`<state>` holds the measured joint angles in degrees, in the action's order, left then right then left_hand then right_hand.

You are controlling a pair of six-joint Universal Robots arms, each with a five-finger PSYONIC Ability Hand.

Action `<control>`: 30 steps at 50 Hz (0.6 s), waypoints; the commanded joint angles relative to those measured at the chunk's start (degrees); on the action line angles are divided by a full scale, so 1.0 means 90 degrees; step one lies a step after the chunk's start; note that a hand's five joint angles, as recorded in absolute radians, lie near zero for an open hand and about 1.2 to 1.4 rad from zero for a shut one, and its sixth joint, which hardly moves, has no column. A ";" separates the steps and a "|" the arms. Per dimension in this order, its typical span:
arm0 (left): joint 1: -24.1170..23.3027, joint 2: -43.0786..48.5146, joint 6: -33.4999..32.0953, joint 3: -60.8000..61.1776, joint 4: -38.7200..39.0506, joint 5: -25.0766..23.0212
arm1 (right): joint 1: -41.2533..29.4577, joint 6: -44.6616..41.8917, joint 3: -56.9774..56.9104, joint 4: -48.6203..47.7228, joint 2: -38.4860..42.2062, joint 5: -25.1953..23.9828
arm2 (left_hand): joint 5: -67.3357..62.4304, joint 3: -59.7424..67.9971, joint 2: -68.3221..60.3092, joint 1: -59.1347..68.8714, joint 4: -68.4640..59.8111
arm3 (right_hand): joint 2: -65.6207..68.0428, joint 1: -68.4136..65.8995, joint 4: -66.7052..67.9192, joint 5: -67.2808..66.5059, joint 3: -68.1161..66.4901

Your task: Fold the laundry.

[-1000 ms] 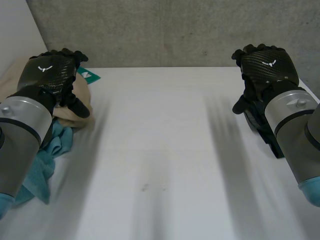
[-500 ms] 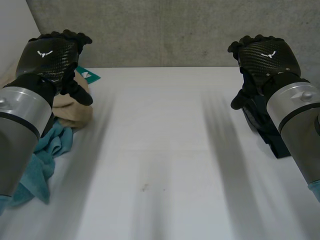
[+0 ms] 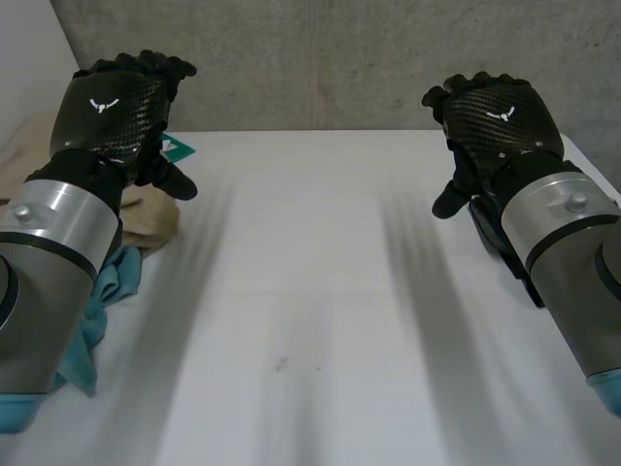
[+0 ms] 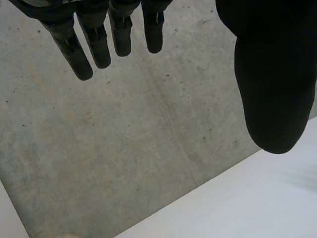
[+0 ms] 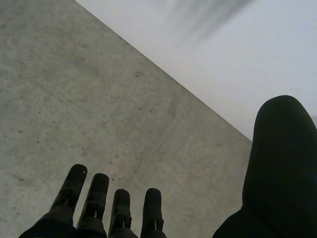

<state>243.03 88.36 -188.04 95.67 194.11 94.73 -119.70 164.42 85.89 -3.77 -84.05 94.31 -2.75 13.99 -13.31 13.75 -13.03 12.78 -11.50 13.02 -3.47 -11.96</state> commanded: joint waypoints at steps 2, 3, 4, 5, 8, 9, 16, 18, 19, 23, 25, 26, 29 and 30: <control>0.0232 -0.0150 0.0209 0.0562 0.0708 -0.0301 | -0.0176 -0.0036 0.0281 -0.0363 -0.0065 -0.0196 | 0.0306 -0.0443 0.0368 -0.0417 0.0336 | -0.0309 0.0167 -0.0335 0.0385 0.0217; 0.0242 -0.0150 0.0248 0.0561 0.0669 -0.0301 | -0.0176 -0.0036 0.0291 -0.0363 -0.0065 -0.0196 | 0.0306 -0.0443 0.0368 -0.0417 0.0336 | -0.0309 0.0167 -0.0335 0.0385 0.0217; 0.0262 -0.0150 0.0287 0.0552 0.0640 -0.0301 | -0.0176 -0.0027 0.0301 -0.0382 -0.0065 -0.0196 | 0.0306 -0.0443 0.0368 -0.0417 0.0336 | -0.0309 0.0167 -0.0335 0.0385 0.0217; 0.0301 -0.0150 0.0374 0.0542 0.0581 -0.0310 | -0.0167 -0.0027 0.0330 -0.0411 -0.0065 -0.0187 | 0.0306 -0.0443 0.0368 -0.0417 0.0336 | -0.0309 0.0167 -0.0335 0.0385 0.0217; 0.0369 -0.0140 0.0502 0.0532 0.0512 -0.0320 | -0.0167 -0.0017 0.0350 -0.0411 -0.0065 -0.0177 | 0.0306 -0.0443 0.0368 -0.0417 0.0336 | -0.0309 0.0167 -0.0335 0.0385 0.0217; 0.0398 -0.0140 0.0570 0.0522 0.0474 -0.0330 | -0.0167 -0.0017 0.0350 -0.0421 -0.0065 -0.0177 | 0.0306 -0.0443 0.0368 -0.0417 0.0336 | -0.0309 0.0167 -0.0335 0.0385 0.0217; 0.0496 -0.0130 0.0785 0.0513 0.0356 -0.0651 | -0.0157 -0.0017 0.0369 -0.0421 -0.0055 -0.0186 | 0.0306 -0.0443 0.0368 -0.0417 0.0336 | -0.0309 0.0167 -0.0335 0.0385 0.0217; 0.0516 -0.0130 0.0815 0.0522 0.0346 -0.0691 | -0.0157 -0.0017 0.0369 -0.0431 -0.0055 -0.0186 | 0.0306 -0.0443 0.0368 -0.0417 0.0336 | -0.0309 0.0167 -0.0335 0.0385 0.0217; 0.0516 -0.0120 0.0815 0.0522 0.0337 -0.0701 | -0.0128 -0.0017 0.0369 -0.0421 -0.0055 -0.0186 | 0.0306 -0.0443 0.0368 -0.0417 0.0336 | -0.0309 0.0167 -0.0335 0.0385 0.0217; 0.0564 -0.0101 0.0815 0.0542 0.0346 -0.0691 | -0.0079 -0.0056 0.0340 -0.0411 -0.0065 -0.0196 | 0.0306 -0.0443 0.0368 -0.0417 0.0336 | -0.0309 0.0167 -0.0335 0.0385 0.0217; 0.0565 -0.0101 0.0815 0.0552 0.0346 -0.0701 | -0.0079 -0.0046 0.0330 -0.0411 -0.0055 -0.0196 | 0.0306 -0.0443 0.0368 -0.0417 0.0336 | -0.0309 0.0167 -0.0335 0.0385 0.0217; 0.0574 -0.0101 0.0805 0.0561 0.0346 -0.0701 | -0.0069 -0.0027 0.0330 -0.0411 -0.0055 -0.0196 | 0.0306 -0.0443 0.0368 -0.0417 0.0336 | -0.0309 0.0167 -0.0335 0.0385 0.0217; 0.0574 -0.0091 0.0805 0.0561 0.0356 -0.0691 | -0.0040 -0.0017 0.0320 -0.0411 -0.0055 -0.0206 | 0.0306 -0.0443 0.0368 -0.0417 0.0336 | -0.0309 0.0167 -0.0335 0.0385 0.0217; 0.0574 -0.0091 0.0805 0.0561 0.0356 -0.0691 | -0.0020 -0.0017 0.0340 -0.0411 -0.0055 -0.0206 | 0.0306 -0.0443 0.0368 -0.0417 0.0336 | -0.0309 0.0167 -0.0335 0.0385 0.0217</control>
<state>246.01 87.56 -183.73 99.19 196.98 91.13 -120.55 164.25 88.10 -6.43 -84.44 93.09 -2.75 13.99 -13.31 13.75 -13.03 12.78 -11.50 13.02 -3.47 -11.96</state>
